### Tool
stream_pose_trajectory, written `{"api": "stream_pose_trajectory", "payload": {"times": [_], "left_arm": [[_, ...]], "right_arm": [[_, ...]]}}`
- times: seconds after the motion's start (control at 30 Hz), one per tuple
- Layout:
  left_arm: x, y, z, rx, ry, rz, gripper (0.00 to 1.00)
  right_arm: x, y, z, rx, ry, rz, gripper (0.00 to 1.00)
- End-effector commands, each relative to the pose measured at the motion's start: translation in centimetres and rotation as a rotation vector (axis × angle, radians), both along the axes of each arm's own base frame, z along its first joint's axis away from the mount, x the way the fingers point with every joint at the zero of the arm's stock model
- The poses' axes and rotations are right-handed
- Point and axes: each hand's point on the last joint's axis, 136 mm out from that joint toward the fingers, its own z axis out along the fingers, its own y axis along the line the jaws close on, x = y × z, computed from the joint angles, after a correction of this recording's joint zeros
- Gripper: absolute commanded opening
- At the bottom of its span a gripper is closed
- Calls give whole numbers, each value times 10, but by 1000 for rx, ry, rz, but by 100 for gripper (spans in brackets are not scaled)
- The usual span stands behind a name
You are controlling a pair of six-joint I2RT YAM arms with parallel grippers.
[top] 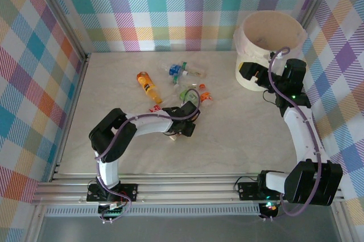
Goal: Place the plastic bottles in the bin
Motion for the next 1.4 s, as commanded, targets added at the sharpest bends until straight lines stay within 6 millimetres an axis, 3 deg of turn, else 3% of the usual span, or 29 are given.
{"api": "stream_pose_trajectory", "payload": {"times": [0.0, 0.37, 0.6, 1.0, 1.17, 1.37], "left_arm": [[-9, 10, -16, 56, 19, 1, 52], [-11, 4, -5, -30, -7, 4, 34], [-4, -10, 32, -189, -79, 18, 28], [16, -17, 133, -545, -160, 31, 26], [23, -18, 202, -791, -255, 5, 27], [12, -29, 269, -993, -343, -126, 27]], "right_arm": [[-1, 4, 0, -15, -8, 19, 100], [-7, 15, 4, -33, -22, 69, 100], [-13, 31, 7, -43, -41, 133, 100], [-29, 75, 16, -92, -92, 307, 100], [-34, 92, 23, -85, -97, 376, 100], [-50, 121, 52, -3, -131, 548, 100]]}}
